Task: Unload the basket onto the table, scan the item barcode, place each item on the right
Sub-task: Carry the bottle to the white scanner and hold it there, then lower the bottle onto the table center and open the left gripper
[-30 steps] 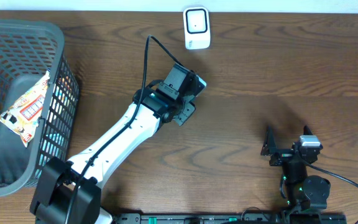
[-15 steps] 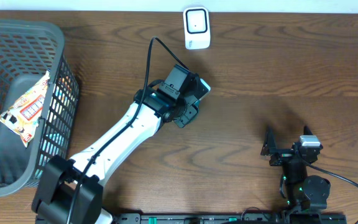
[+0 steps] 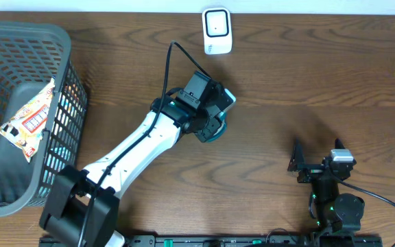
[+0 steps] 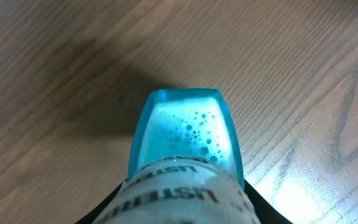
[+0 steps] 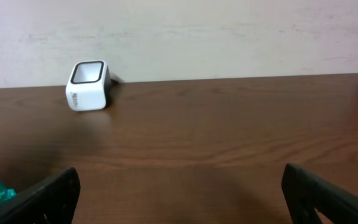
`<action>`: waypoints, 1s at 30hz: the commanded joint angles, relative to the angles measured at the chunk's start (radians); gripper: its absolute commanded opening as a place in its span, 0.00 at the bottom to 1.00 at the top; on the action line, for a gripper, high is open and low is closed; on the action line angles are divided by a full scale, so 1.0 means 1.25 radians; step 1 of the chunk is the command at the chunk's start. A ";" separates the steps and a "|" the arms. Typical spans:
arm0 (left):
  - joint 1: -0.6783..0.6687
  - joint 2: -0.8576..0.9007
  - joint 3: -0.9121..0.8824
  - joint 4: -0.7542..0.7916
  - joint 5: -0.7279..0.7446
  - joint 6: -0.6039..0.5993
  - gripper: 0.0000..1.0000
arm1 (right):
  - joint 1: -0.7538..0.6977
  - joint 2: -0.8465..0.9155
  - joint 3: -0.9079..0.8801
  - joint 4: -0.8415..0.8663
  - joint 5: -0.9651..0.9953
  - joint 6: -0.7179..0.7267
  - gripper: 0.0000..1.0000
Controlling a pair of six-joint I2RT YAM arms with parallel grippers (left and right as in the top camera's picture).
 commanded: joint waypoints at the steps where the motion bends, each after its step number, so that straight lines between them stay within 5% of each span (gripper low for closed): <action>1: 0.001 0.030 0.005 0.007 0.018 0.030 0.35 | 0.010 -0.003 -0.001 -0.003 0.000 -0.010 0.99; 5: 0.001 0.047 0.005 0.007 0.018 0.040 0.40 | 0.010 -0.003 -0.001 -0.003 0.000 -0.009 0.99; 11: 0.001 0.039 0.006 0.007 0.018 0.040 0.81 | 0.010 -0.003 -0.001 -0.003 0.000 -0.010 0.99; 15: 0.001 0.018 0.007 0.006 0.018 0.039 0.98 | 0.010 -0.003 -0.001 -0.003 0.000 -0.010 0.99; 30: 0.002 -0.230 0.007 -0.016 -0.086 0.036 0.98 | 0.010 -0.003 -0.001 -0.003 0.000 -0.009 0.99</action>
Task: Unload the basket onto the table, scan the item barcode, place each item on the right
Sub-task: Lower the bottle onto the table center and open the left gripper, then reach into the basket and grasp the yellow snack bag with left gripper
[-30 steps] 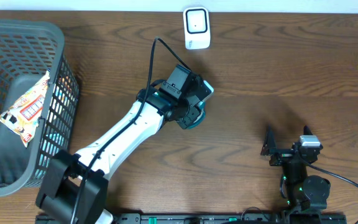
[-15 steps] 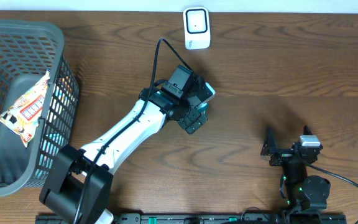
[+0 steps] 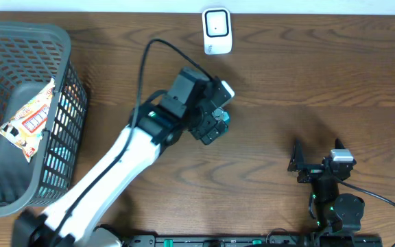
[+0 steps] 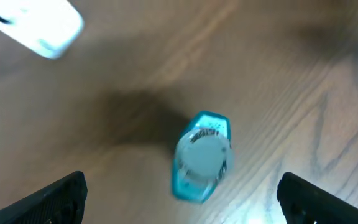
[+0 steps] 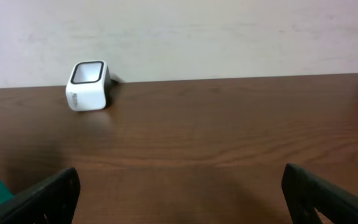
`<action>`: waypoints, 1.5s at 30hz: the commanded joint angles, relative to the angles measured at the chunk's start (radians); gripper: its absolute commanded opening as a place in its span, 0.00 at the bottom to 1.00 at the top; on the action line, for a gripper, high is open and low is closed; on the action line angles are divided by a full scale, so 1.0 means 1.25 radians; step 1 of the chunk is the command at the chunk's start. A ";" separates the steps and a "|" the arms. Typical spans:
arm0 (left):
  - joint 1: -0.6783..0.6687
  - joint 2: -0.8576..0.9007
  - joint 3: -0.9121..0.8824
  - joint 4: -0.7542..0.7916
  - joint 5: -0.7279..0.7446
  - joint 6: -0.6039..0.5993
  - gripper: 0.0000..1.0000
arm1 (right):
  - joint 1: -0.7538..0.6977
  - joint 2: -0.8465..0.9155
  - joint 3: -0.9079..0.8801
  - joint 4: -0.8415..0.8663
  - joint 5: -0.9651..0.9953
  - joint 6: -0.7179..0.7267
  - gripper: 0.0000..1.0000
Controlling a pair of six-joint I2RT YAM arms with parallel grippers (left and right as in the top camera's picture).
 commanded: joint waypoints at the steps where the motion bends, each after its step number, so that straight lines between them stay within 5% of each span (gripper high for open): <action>1: 0.002 -0.070 0.007 -0.021 -0.080 0.001 0.98 | 0.010 -0.003 -0.001 -0.003 0.000 -0.010 0.99; 6: 0.007 -0.165 0.007 -0.040 -0.197 -0.060 0.98 | 0.010 -0.003 -0.001 -0.003 0.000 -0.010 0.99; 11: 0.094 -0.259 0.039 -0.043 -0.388 -0.243 0.98 | 0.010 -0.003 -0.001 -0.003 0.000 -0.009 0.99; 20: 0.486 -0.299 0.234 -0.152 -0.390 -0.489 0.98 | 0.010 -0.003 -0.001 -0.003 0.000 -0.009 0.99; 25: 0.712 -0.267 0.260 -0.206 -0.375 -0.715 0.98 | 0.010 -0.003 -0.001 -0.003 0.000 -0.009 0.99; 29: 0.821 -0.205 0.260 -0.245 -0.296 -0.793 0.98 | 0.010 -0.003 -0.001 -0.003 0.000 -0.009 0.99; 42: 0.869 0.067 0.258 -0.275 -0.220 -0.790 0.98 | 0.010 -0.002 -0.001 -0.003 0.000 -0.010 0.99; 45: 0.878 0.125 0.258 -0.314 -0.240 -0.967 0.98 | 0.010 -0.003 -0.001 -0.003 0.000 -0.010 0.99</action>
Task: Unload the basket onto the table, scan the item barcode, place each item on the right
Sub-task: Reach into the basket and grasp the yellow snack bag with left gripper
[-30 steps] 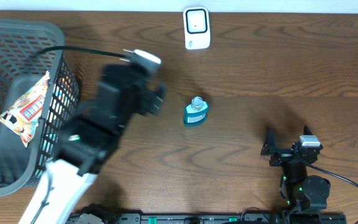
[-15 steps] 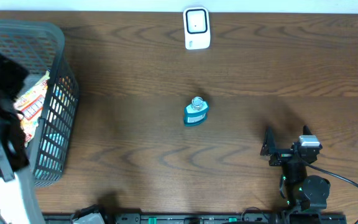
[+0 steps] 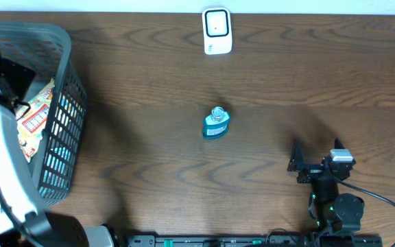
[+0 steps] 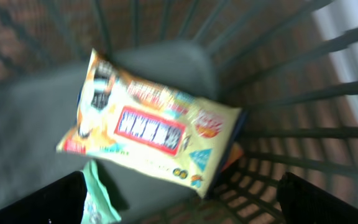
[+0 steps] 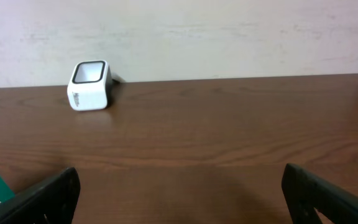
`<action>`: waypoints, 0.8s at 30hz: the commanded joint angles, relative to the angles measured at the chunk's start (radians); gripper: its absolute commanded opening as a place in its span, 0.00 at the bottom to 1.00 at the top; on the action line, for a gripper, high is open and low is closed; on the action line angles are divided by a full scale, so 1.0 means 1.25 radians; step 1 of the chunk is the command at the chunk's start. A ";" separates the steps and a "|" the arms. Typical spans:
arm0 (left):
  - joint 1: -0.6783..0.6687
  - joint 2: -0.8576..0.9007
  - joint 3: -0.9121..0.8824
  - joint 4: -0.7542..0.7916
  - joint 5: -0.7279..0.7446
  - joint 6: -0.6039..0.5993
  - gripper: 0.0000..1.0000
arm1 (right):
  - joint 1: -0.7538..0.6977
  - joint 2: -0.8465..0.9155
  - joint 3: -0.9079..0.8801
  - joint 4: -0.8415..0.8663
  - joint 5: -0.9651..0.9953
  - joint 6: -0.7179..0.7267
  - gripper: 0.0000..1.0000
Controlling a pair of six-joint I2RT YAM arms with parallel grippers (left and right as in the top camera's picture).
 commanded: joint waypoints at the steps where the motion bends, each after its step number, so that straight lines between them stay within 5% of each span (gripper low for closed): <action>1: 0.017 0.066 0.003 -0.046 -0.010 -0.232 0.98 | 0.005 -0.003 -0.001 -0.003 -0.001 -0.009 0.99; 3: 0.022 0.110 0.003 -0.055 -0.006 -0.339 0.98 | 0.005 -0.003 -0.001 -0.003 -0.001 -0.010 0.99; 10: 0.022 0.247 0.003 -0.038 -0.005 -0.485 0.98 | 0.005 -0.003 -0.001 -0.003 -0.001 -0.009 0.99; 24: 0.022 0.417 0.002 0.030 -0.008 -0.494 0.99 | 0.005 -0.003 -0.001 -0.003 -0.001 -0.010 0.99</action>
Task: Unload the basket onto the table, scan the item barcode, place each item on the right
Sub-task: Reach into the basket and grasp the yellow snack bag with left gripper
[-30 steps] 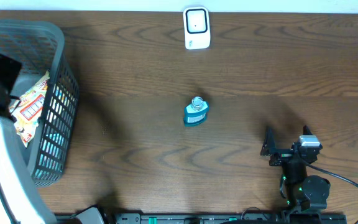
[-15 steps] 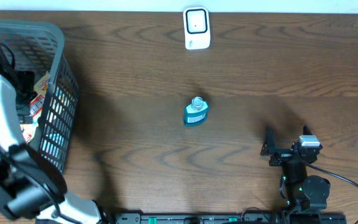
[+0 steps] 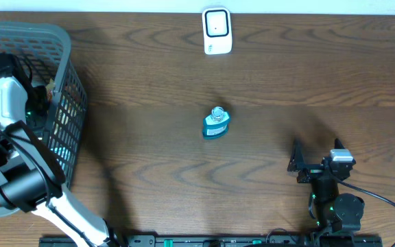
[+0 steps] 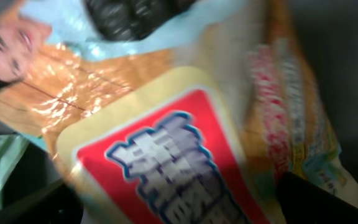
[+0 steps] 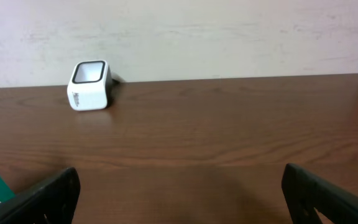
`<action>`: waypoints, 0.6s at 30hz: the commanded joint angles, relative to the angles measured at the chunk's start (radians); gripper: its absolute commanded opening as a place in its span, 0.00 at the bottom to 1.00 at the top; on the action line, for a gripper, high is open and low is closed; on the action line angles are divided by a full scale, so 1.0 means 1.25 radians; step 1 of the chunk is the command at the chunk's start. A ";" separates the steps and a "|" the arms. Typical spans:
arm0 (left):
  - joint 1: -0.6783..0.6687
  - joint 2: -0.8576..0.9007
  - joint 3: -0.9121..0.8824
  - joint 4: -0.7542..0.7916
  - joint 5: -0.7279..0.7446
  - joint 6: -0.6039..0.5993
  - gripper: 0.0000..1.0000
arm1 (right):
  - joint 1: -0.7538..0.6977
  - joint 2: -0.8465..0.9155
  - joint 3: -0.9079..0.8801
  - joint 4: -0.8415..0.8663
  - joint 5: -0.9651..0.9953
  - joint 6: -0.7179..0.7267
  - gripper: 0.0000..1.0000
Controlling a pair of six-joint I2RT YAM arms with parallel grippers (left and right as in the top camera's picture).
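Note:
A yellow-and-red snack bag (image 4: 185, 155) fills the left wrist view, blurred and very close. My left gripper (image 4: 179, 208) is open, its dark fingers (image 4: 27, 205) at both lower corners with the bag between them. From overhead the left gripper (image 3: 38, 96) is down inside the grey basket (image 3: 66, 147) and covers most of the bag. The white scanner (image 3: 217, 31) stands at the table's far edge. A blue bottle (image 3: 216, 123) stands mid-table. My right gripper (image 3: 295, 159) rests open at the front right.
The basket's wire walls enclose the left arm on all sides. A pale green packet lies beside the bag. In the right wrist view the scanner (image 5: 89, 85) stands far left, with the bottle's edge at the frame's left.
My left gripper has dropped from above the basket to right at the snack bag, which now fills its view. It is still open. The bottle, scanner and right arm are unchanged.
My left gripper was shut on the blue bottle at mid-table. Then it was open above the bottle, which stood alone on the wood. Then the arm was over the basket with the whole snack bag in sight, and now it is down at the bag.

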 commanded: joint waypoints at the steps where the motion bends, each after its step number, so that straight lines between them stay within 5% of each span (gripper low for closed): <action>1: 0.002 0.052 0.003 -0.004 -0.011 -0.006 0.89 | 0.005 -0.003 -0.001 -0.003 -0.001 -0.009 0.99; 5: 0.002 0.068 0.003 -0.039 -0.014 0.016 0.08 | 0.005 -0.002 -0.001 -0.003 -0.001 -0.009 0.99; 18: 0.018 -0.138 0.003 -0.063 -0.041 0.154 0.07 | 0.005 -0.001 -0.001 -0.003 -0.001 -0.009 0.99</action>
